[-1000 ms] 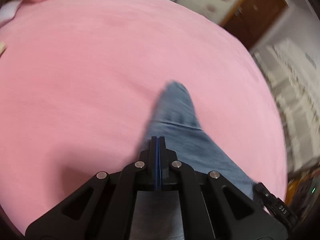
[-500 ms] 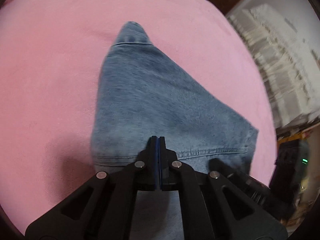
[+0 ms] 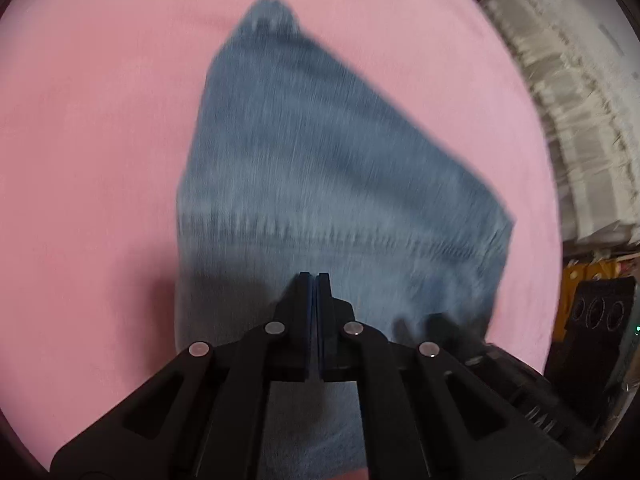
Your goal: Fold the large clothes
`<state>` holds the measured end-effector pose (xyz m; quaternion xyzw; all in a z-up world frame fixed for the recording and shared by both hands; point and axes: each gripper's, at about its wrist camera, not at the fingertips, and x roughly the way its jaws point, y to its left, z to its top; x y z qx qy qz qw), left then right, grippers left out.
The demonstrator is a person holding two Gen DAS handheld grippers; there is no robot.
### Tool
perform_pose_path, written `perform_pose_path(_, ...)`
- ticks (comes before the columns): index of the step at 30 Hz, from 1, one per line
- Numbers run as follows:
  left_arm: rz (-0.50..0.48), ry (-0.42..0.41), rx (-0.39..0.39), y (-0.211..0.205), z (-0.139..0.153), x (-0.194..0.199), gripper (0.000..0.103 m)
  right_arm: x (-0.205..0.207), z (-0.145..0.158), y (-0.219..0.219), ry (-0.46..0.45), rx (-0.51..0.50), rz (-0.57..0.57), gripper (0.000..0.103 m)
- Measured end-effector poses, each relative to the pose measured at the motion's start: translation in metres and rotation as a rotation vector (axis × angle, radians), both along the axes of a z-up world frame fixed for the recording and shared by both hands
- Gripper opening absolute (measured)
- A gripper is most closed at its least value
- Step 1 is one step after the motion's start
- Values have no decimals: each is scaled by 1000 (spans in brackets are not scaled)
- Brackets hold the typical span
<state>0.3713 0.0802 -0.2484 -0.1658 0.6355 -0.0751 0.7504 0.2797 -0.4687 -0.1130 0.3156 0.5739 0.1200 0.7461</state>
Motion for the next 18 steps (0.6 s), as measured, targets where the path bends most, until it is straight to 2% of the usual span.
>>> perform_pose_path(2,-21,-28,19,-5,-1,-10,0,1,-20,21,46,-38,27,0)
perform_pose_path(4,-62,-35,33,-4,0,-15,0,7,-42,23,75,-58,-3,0)
perform_pose_path(5,-77,-32,42,-3,0,-16,0,12,-49,14,74,-37,-38,0)
perform_pose_path(7,-101,-16,48,-2,3,-17,0,7,-57,-15,87,-88,-149,0)
perform_pose_path(9,-105,5,65,-1,10,-19,0,-2,-54,-52,114,-23,-284,0)
perform_pose_path(10,-100,15,77,-2,12,-19,0,-5,-52,-63,119,2,-315,0)
perform_pose_path(13,-76,48,104,-3,17,-22,0,-5,-41,-62,82,20,-258,0)
perform_pose_path(15,-75,77,87,-9,17,-29,0,-17,-30,-61,78,81,-191,0)
perform_pose_path(18,-80,125,37,-22,9,-47,0,-6,-43,-2,85,250,-98,0)
